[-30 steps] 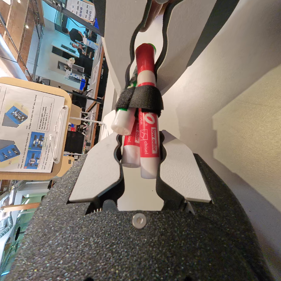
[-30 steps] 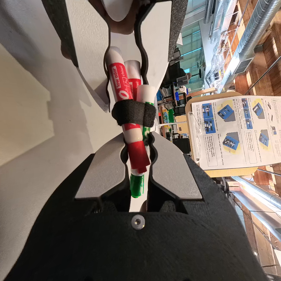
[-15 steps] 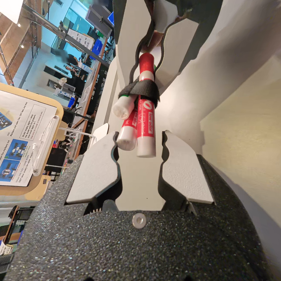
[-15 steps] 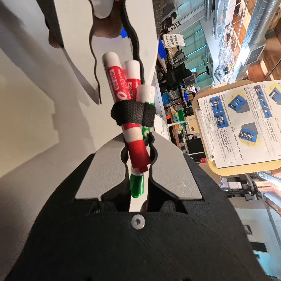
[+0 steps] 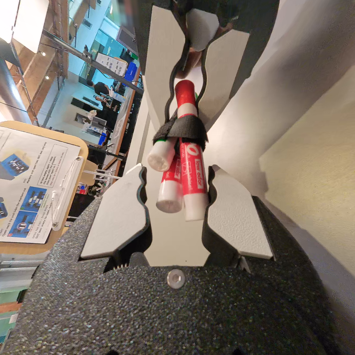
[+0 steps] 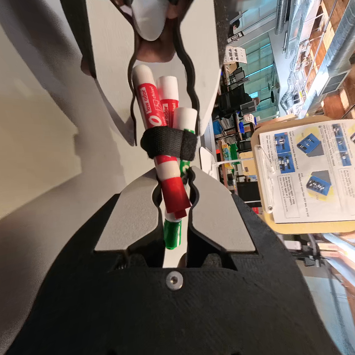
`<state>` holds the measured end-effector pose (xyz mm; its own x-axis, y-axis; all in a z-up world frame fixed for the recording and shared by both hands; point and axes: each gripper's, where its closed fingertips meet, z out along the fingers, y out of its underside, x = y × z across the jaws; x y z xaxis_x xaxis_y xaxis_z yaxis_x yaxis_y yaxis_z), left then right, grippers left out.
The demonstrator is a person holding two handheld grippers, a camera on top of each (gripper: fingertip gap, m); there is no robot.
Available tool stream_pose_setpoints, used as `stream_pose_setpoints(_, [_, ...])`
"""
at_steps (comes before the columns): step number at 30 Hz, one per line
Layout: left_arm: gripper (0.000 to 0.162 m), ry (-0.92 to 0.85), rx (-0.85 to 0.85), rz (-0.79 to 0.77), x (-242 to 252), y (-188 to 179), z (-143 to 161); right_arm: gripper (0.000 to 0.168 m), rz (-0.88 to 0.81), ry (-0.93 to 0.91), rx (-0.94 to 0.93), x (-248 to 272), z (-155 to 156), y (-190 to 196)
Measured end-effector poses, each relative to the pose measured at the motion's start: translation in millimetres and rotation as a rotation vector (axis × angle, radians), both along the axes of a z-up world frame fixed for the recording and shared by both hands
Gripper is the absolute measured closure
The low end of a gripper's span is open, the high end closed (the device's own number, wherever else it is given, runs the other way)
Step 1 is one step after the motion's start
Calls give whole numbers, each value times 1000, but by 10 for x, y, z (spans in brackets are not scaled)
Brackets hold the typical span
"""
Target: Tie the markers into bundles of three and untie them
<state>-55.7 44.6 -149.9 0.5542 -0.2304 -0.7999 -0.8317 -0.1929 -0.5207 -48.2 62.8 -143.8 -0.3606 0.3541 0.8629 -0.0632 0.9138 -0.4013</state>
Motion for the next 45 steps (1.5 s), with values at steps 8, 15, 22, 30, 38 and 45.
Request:
stream_pose_setpoints(8, [99, -17, 14, -3, 82, 46, -22, 144, -5, 35, 111, 9, -15, -41])
stream_pose_setpoints(15, [91, -316, -46, -92, 46, -74, 36, 144, -16, 43, -48, -17, 85, 77])
stream_pose_setpoints(22, [96, -636, -191, -91, 106, -54, -105, 144, -32, 72, -55, -40, 116, 151])
stream_pose_setpoints(30, [113, -598, -292, 64, 42, -20, -324, 144, -42, 96, 165, -36, 62, 120])
stream_pose_setpoints(38, [108, -87, -174, 155, -152, 33, -360, 144, -121, -121, 175, -31, -179, 138])
stream_pose_setpoints(45, [108, 131, -142, 232, -274, 73, -369, 144, -168, -168, 91, -32, -132, 91])
